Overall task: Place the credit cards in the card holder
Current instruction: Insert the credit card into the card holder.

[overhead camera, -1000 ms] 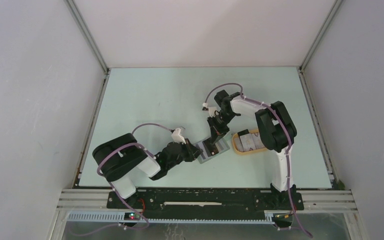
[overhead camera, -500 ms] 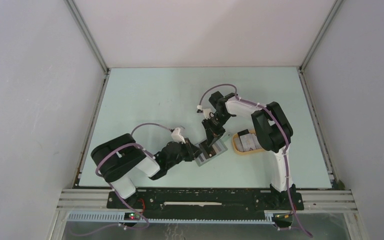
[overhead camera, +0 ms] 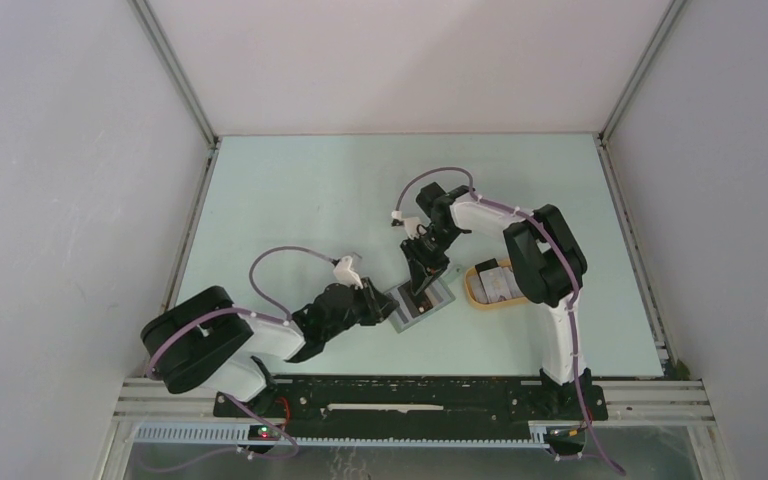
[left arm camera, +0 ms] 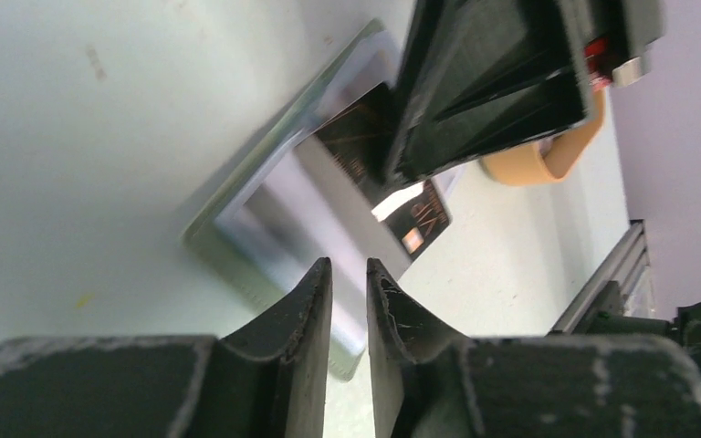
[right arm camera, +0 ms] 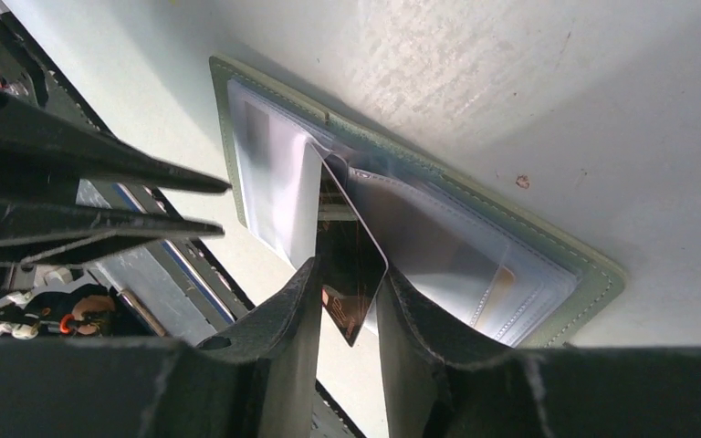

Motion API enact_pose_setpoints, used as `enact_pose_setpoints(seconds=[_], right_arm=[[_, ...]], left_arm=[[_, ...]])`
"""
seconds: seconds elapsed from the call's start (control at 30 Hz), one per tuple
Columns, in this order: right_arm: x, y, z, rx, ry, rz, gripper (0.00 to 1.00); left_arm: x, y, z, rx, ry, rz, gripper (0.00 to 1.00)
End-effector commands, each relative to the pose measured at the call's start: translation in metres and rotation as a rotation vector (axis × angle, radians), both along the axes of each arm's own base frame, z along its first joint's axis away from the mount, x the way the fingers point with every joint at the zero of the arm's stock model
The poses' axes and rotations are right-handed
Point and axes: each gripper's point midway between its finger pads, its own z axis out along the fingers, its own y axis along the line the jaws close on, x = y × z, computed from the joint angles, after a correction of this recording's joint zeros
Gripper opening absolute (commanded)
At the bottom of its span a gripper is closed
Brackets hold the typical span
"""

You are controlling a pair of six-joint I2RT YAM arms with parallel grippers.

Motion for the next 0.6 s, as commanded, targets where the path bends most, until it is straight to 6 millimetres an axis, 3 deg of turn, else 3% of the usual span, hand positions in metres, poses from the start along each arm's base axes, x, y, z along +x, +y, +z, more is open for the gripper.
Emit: enact_pose_setpoints(seconds=[0.0, 0.17, 0.57], right_arm=[[0.009, -0.007, 0.002, -0.046, -0.129, 0.055, 0.37], [0.007, -0.005, 0.004, -0.066, -0.164, 0.084, 0.40], [-0.004, 0.001, 0.002, -0.107, -0.210, 0.142, 0.42]], left_arm=[[-0.011, 0.025, -0.024, 0.091, 0.054, 0.031, 0.23], [-0.015, 0.032, -0.030, 0.133, 0.076, 0.034, 0.17], [-0.012, 0.019, -0.039, 0.154, 0.113, 0.002, 0.09]])
